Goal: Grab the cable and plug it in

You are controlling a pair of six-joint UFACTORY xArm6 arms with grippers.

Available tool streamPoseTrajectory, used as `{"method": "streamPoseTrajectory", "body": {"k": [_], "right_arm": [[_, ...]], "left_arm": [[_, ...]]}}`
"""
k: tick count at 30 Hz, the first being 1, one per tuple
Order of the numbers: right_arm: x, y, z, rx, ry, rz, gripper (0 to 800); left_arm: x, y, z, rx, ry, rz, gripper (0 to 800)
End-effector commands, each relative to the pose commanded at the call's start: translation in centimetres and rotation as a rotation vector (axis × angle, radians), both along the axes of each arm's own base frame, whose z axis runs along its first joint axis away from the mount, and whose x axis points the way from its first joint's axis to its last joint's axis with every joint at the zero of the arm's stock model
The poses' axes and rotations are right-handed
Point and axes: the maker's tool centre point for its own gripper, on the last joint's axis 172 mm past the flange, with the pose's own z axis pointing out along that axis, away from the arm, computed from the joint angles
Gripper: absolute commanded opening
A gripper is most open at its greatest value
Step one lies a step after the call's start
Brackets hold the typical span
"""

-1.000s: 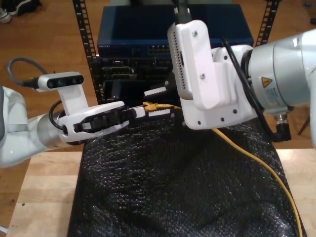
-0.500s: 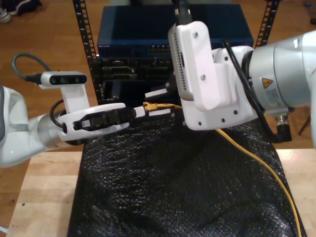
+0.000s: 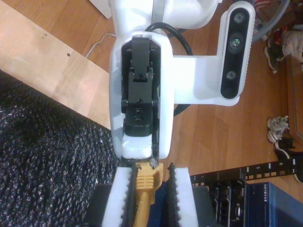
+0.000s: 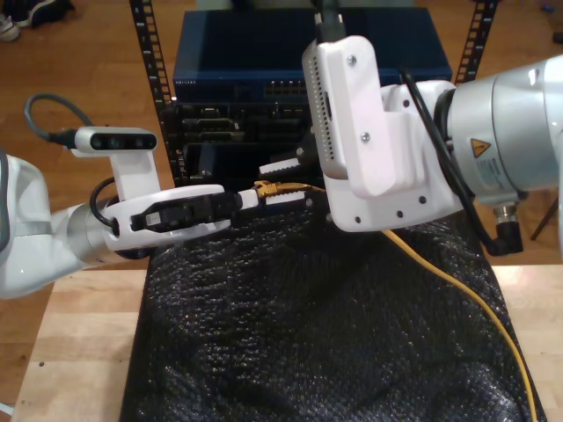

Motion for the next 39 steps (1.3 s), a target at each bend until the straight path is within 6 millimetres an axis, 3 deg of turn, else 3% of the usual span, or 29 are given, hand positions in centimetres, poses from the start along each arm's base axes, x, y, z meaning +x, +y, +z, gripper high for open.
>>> {"method": "streamPoseTrajectory", "body": {"k": [29, 32, 35, 39], "right_arm": [[-0.19, -0.12, -0.39, -0.003, 0.004, 0.000, 107], [-0.21, -0.14, -0.33, -0.002, 0.003, 0.000, 57], [-0.22, -0.14, -0.42, -0.002, 0.005, -0.001, 32], [-0.22, -0.14, -0.42, -0.002, 0.005, -0.001, 14]], "left_arm": [[-0.11, 0.04, 0.07, -0.002, 0.001, -0.005, 21], [-0.11, 0.04, 0.07, -0.002, 0.002, -0.006, 22], [-0.10, 0.04, 0.06, 0.000, 0.012, -0.010, 46], [-0.05, 0.05, -0.01, -0.001, 0.015, -0.010, 160]]}}
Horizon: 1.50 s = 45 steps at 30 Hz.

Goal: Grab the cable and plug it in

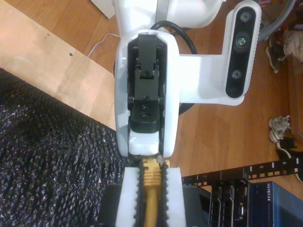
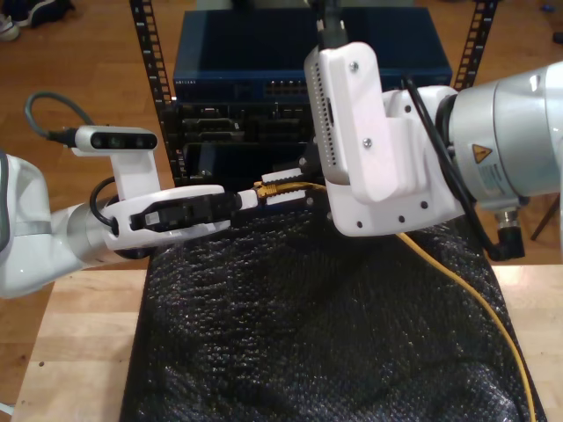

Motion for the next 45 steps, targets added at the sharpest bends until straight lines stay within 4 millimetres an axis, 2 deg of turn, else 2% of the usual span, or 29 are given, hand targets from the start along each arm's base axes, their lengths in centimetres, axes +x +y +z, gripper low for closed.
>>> {"method": "streamPoseTrajectory", "body": {"k": [4, 6, 8, 11, 17, 21, 24, 26, 30, 34, 38, 45], "right_arm": [[0.0, 0.0, 0.0, 0.001, -0.001, -0.001, 7], [0.1, 0.0, 0.0, 0.000, 0.001, -0.002, 2], [0.0, 0.0, 0.0, 0.002, 0.003, -0.003, 1], [0.0, 0.2, 0.2, 0.025, 0.023, -0.012, 1], [0.7, 0.0, 1.2, 0.068, 0.050, -0.044, 1], [2.8, -1.8, 1.8, 0.098, 0.082, -0.132, 1], [4.5, -3.7, 2.4, 0.116, 0.095, -0.202, 1], [5.3, -4.5, 2.2, 0.115, 0.103, -0.229, 1], [6.0, -4.7, 1.1, 0.104, 0.125, -0.241, 0], [7.2, -4.9, 0.2, 0.105, 0.174, -0.278, 0], [9.2, -7.8, -1.0, 0.110, 0.232, -0.373, 0], [10.7, -14.1, -3.2, 0.102, 0.327, -0.487, 0]], "left_arm": [[0.1, 0.0, -0.1, 0.001, 0.003, 0.003, 322], [0.1, 0.0, -0.1, 0.001, 0.003, 0.003, 363], [0.2, 0.0, -0.2, 0.000, 0.005, 0.005, 472], [0.3, 0.0, -0.2, 0.003, 0.004, 0.009, 514], [0.5, 0.1, -0.2, 0.010, -0.002, 0.020, 693], [0.7, 0.2, 0.1, 0.014, -0.023, 0.022, 705], [0.9, 0.1, 0.0, 0.024, -0.024, 0.031, 766], [1.3, 0.1, -0.2, 0.042, -0.029, 0.047, 772], [2.2, -0.2, -0.4, 0.092, -0.059, 0.086, 791], [3.5, 0.6, -0.2, 0.126, -0.089, 0.128, 791], [3.9, 0.7, 0.3, 0.164, -0.128, 0.160, 792], [6.0, 2.3, 1.2, 0.277, -0.234, 0.217, 793]]}}
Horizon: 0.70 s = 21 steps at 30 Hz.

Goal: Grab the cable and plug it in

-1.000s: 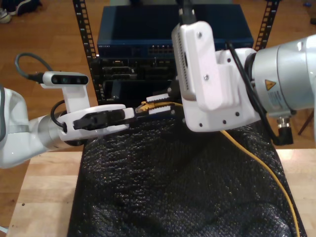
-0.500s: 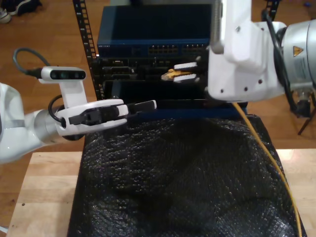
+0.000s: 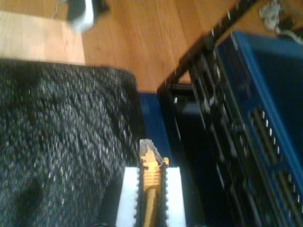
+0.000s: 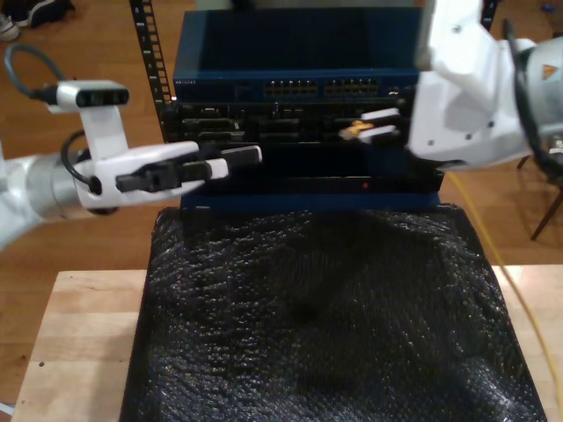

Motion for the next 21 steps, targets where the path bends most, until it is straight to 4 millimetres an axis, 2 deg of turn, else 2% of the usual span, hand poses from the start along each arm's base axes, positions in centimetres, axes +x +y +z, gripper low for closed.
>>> {"method": "streamPoseTrajectory", "body": {"k": [3, 9, 14, 17, 21], "right_arm": [[0.0, -1.6, -0.5, 0.004, 0.033, -0.029, 0], [-0.6, -2.4, -1.8, -0.004, 0.098, -0.043, 0], [-0.5, -3.7, -3.3, -0.023, 0.144, -0.073, 0], [-0.5, -4.2, -4.8, -0.052, 0.185, -0.084, 0], [-0.6, -4.9, -5.7, -0.083, 0.214, -0.106, 0]], "left_arm": [[0.2, 0.5, -0.2, 0.078, -0.039, -0.013, 793], [1.6, 3.0, -1.6, 0.243, -0.090, 0.020, 794], [1.4, 5.0, -4.2, 0.417, -0.150, -0.003, 795], [1.7, 7.5, -5.8, 0.496, -0.189, 0.023, 795], [1.9, 10.5, -7.0, 0.580, -0.245, 0.041, 795]]}}
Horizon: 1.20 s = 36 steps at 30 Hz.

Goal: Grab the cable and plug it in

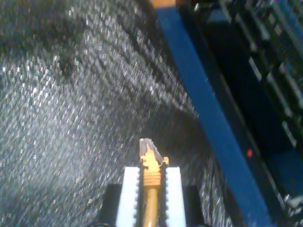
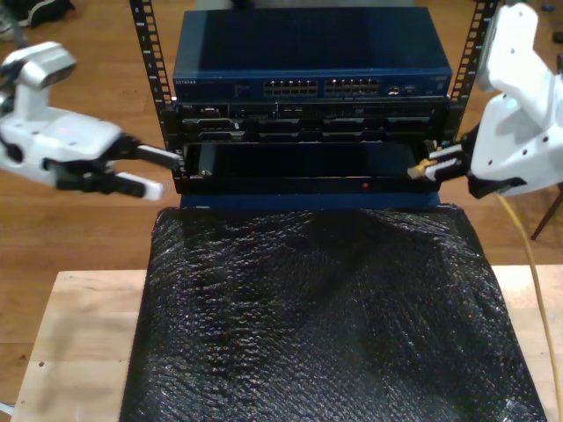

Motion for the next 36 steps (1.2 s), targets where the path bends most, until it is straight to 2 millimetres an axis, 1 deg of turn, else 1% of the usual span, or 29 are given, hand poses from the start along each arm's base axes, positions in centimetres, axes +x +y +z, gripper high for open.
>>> {"method": "streamPoseTrajectory", "body": {"k": [3, 6, 10, 16, 19, 24, 27, 30, 32, 36], "right_arm": [[0.0, -0.2, -0.9, -0.011, 0.020, -0.001, 0], [0.0, -0.2, -1.2, -0.013, 0.026, -0.001, 0], [0.1, -0.4, -1.8, -0.023, 0.039, 0.001, 0], [0.2, -0.5, -2.7, -0.028, 0.059, 0.001, 0], [0.2, -0.5, -3.0, -0.028, 0.065, 0.001, 0], [0.3, -0.5, -3.3, -0.028, 0.074, 0.001, 0], [0.3, -0.4, -3.5, -0.026, 0.078, 0.000, 0], [0.3, -0.5, -3.7, -0.026, 0.087, -0.005, 0], [0.3, -0.5, -3.9, -0.026, 0.090, -0.005, 0], [0.4, -0.5, -3.8, -0.025, 0.090, -0.007, 0]], "left_arm": [[-0.6, 2.7, -1.2, 0.093, -0.035, -0.020, 795], [-1.2, 5.2, -2.4, 0.166, -0.074, -0.040, 795], [-2.7, 8.8, -3.7, 0.250, -0.106, -0.063, 795], [-6.1, 13.1, -4.5, 0.372, -0.176, -0.153, 797], [-8.0, 15.5, -4.6, 0.425, -0.201, -0.179, 798], [-11.3, 19.3, -5.3, 0.461, -0.233, -0.232, 799], [-13.7, 20.8, -6.0, 0.453, -0.249, -0.253, 799], [-16.3, 22.0, -6.9, 0.452, -0.258, -0.293, 799], [-18.2, 22.2, -7.5, 0.450, -0.256, -0.314, 799], [-21.7, 22.0, -8.9, 0.426, -0.249, -0.353, 799]]}}
